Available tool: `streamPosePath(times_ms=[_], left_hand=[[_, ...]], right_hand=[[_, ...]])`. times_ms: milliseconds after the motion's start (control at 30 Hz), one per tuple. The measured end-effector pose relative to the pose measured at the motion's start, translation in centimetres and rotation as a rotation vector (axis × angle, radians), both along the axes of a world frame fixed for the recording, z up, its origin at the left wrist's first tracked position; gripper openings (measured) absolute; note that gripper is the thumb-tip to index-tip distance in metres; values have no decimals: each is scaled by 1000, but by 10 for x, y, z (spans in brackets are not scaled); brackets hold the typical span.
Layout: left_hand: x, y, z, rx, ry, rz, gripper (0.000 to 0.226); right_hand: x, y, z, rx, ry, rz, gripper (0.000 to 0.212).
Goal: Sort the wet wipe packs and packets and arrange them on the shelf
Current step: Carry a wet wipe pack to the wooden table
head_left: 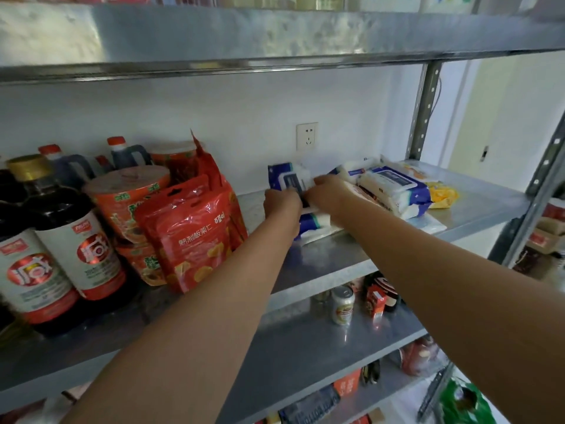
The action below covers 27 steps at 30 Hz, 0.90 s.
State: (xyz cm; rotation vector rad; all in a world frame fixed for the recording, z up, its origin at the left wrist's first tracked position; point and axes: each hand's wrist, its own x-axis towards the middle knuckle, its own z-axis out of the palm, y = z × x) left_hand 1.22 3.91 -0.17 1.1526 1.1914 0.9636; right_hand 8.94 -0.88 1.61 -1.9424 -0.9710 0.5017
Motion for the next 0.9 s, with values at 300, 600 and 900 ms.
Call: streamPosePath(times_ms=[300,600,900], left_hand=[[25,-99,53,352,-172,-272,22],[124,-311,29,414,-194,-769,30],[124,-633,-74,341,-31,-1393,33]], right_hand=[[24,-132,51,414,244,-52,65],[81,-366,16,485,97,-577,59],[15,-689,-102,568,221,-1168,55]])
